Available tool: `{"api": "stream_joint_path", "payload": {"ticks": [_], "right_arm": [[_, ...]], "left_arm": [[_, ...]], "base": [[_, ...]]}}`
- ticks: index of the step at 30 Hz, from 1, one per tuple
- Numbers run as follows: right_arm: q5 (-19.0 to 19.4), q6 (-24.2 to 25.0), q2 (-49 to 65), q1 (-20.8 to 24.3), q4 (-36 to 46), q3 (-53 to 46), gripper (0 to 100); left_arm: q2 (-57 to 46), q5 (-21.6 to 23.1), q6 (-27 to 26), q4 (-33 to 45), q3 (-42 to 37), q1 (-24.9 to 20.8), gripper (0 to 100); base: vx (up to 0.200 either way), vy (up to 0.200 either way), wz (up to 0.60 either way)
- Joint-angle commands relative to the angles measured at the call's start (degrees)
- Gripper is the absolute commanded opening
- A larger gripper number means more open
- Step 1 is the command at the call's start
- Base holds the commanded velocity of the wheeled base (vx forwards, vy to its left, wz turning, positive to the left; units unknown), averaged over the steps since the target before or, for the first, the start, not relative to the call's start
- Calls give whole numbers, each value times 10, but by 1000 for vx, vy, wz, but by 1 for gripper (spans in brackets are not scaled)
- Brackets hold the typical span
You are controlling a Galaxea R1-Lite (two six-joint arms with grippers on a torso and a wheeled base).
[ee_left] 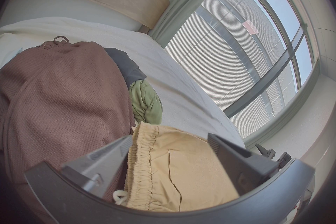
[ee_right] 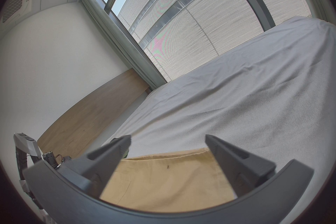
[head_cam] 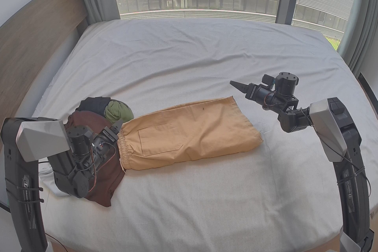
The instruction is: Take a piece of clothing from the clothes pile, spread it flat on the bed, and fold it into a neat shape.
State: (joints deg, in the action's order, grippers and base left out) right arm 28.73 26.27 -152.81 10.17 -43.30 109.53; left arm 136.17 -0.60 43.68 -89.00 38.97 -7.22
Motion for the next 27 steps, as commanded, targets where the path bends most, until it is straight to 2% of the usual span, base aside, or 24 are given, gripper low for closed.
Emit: {"api": "stream_joint_path", "payload": {"ticks": [1, 4, 10, 14, 15, 16, 18, 27], "right_arm": [[-4, 0, -3, 1, 1, 2, 100], [-5, 0, 16, 1, 0, -20, 100], [-5, -3, 96, 6, -4, -135, 100], [7, -6, 181, 12, -47, -270, 100], [8, -6, 183, 13, -49, -274, 100], [28, -6, 216, 13, -64, -327, 100], [40, -7, 242, 13, -79, -378, 100], [40, -22, 261, 0, -175, -516, 100]], "left_arm": [[-3, -5, 4, 1, 8, 4, 100], [-3, -5, 4, 1, 8, 8, 100], [-25, -5, 4, 1, -7, 4, 100], [-67, 2, 4, 1, -44, -19, 100], [-68, 2, 4, 1, -46, -20, 100], [-78, 2, 3, 0, -57, -30, 100], [-88, 2, 1, 0, -63, -38, 100], [-152, 25, -7, 0, -91, -68, 100]], "base": [[0, 0, 0], [0, 0, 0], [0, 0, 0], [0, 0, 0], [0, 0, 0], [0, 0, 0], [0, 0, 0], [0, 0, 0]]}}
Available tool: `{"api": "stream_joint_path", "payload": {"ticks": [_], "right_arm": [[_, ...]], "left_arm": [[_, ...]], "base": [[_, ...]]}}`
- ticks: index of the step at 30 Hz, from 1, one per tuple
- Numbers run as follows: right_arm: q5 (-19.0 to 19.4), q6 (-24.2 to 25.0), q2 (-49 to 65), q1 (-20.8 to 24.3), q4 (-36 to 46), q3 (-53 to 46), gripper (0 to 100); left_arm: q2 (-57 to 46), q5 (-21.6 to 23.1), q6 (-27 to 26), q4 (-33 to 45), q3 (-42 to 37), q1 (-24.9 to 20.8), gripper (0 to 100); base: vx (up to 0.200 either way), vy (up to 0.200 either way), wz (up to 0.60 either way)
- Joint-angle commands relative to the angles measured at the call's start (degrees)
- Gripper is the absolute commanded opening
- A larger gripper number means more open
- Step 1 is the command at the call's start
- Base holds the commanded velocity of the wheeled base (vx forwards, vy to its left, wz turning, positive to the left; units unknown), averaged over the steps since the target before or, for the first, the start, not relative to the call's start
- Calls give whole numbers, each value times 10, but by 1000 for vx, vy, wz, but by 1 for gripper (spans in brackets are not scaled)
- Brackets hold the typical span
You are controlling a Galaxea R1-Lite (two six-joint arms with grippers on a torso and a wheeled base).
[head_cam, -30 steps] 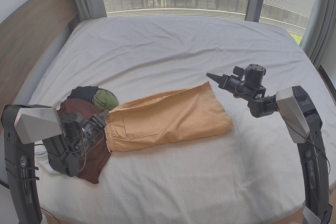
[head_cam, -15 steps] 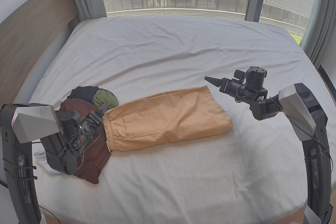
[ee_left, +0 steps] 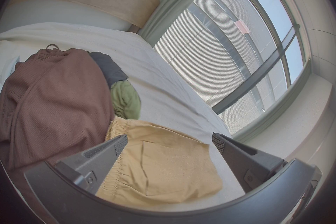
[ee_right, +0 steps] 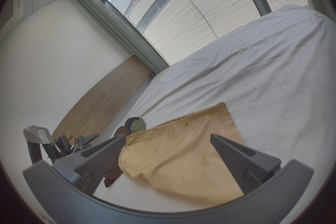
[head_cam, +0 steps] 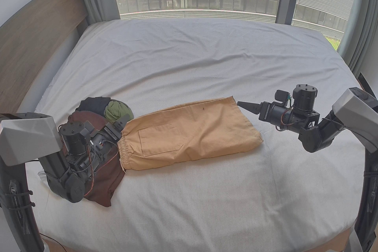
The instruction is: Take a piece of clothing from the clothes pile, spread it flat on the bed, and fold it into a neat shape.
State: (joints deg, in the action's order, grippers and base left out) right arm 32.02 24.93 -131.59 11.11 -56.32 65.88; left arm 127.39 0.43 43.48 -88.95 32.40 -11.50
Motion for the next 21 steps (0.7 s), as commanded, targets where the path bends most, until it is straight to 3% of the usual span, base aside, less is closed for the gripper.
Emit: {"api": "stream_joint_path", "payload": {"ticks": [1, 8, 21], "right_arm": [[8, -8, 48, -12, -56, -94, 100], [8, -8, 27, -10, -131, -171, 100], [2, -5, -24, -5, -150, -175, 100]], "left_arm": [[-71, 25, -9, -1, -23, -25, 100], [-73, 66, -89, -1, -57, -24, 100], [-56, 64, -100, -1, -60, -20, 100]], "base": [[0, 0, 0], [0, 0, 0], [0, 0, 0]]}}
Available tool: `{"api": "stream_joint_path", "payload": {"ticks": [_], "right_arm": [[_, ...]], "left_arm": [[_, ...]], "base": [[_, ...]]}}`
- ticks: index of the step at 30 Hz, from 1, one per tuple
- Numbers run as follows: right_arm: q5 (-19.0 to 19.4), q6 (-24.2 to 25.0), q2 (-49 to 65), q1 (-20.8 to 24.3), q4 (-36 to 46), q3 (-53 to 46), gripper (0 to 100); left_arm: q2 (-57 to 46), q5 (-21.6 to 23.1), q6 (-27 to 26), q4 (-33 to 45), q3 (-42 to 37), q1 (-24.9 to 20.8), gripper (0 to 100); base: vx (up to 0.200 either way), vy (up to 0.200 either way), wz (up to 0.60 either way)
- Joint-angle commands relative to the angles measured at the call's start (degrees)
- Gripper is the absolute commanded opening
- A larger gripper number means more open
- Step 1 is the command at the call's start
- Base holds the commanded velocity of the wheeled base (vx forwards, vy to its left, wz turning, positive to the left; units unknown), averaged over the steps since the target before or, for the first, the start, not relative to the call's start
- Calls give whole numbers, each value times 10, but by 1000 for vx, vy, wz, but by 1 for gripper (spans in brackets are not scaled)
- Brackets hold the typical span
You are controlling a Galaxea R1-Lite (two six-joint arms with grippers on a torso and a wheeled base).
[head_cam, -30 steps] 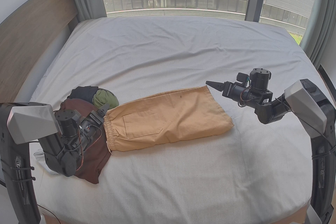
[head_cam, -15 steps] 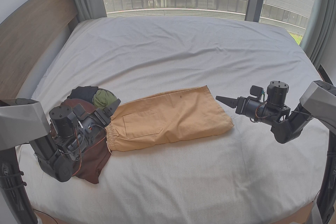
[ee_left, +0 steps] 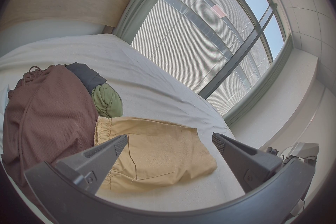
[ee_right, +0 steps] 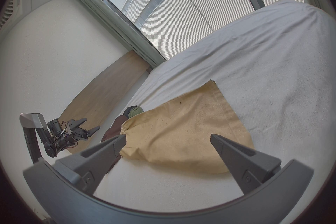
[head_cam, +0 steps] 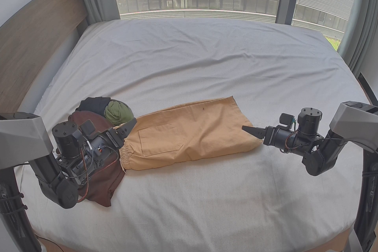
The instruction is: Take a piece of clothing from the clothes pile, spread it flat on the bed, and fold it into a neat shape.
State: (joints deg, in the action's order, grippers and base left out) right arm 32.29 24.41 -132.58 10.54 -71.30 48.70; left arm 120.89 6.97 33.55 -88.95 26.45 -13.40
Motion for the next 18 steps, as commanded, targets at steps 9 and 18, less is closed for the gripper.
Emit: {"api": "stream_joint_path", "payload": {"ticks": [9, 18], "right_arm": [[-4, 3, -68, 1, 16, 13, 100], [-12, 6, -97, 5, 57, 39, 100]], "left_arm": [[17, -3, -1, -1, -1, -6, 100], [29, -4, 0, -1, 4, -3, 100]], "base": [[0, 0, 0], [0, 0, 0]]}}
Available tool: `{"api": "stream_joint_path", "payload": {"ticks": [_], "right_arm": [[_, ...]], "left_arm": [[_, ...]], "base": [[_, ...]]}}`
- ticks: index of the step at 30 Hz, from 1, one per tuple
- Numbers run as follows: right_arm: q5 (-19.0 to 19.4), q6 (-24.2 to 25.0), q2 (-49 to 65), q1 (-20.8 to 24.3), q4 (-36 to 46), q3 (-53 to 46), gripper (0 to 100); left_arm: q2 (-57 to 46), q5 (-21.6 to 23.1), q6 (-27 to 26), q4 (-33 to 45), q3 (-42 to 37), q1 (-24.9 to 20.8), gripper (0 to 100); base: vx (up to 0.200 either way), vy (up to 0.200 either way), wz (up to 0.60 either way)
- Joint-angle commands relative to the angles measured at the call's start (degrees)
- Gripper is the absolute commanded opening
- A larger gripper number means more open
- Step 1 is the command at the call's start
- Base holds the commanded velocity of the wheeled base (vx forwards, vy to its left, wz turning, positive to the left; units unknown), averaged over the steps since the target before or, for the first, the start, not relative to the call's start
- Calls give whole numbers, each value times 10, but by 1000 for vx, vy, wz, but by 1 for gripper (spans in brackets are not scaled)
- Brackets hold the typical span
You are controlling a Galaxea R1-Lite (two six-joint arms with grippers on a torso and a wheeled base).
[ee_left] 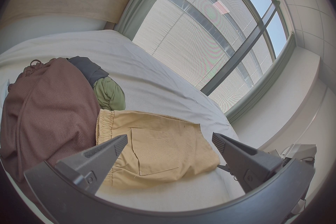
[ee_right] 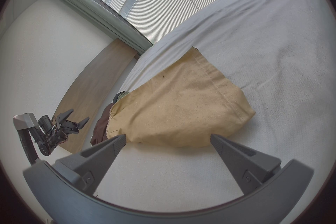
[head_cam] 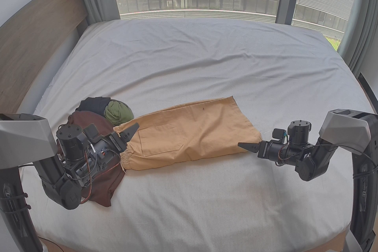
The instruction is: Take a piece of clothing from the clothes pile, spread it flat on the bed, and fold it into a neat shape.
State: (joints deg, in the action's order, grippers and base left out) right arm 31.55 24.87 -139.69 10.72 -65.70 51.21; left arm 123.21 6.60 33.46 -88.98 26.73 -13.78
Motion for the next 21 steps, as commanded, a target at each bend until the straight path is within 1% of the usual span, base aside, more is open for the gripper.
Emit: {"api": "stream_joint_path", "payload": {"ticks": [1, 3, 7, 12, 18, 21], "right_arm": [[-16, 3, -36, 6, 0, 23, 100], [-25, 12, -47, 10, -3, 35, 100], [-27, 37, -57, 19, -3, 42, 100], [-26, 39, -53, 22, 4, 31, 100], [-28, 44, -58, 34, -1, 47, 100], [-28, 62, -77, 49, -5, 72, 100]], "left_arm": [[5, 0, 1, -1, 2, 1, 100], [5, 0, 1, -1, 2, 1, 100], [5, 1, 1, -1, 2, 2, 100], [7, 1, 1, -1, 2, 3, 100], [13, 1, 1, -1, 2, 2, 100], [13, 1, 1, -1, 2, 3, 100]], "base": [[0, 0, 0], [0, 0, 0], [0, 0, 0], [0, 0, 0], [0, 0, 0], [0, 0, 0]]}}
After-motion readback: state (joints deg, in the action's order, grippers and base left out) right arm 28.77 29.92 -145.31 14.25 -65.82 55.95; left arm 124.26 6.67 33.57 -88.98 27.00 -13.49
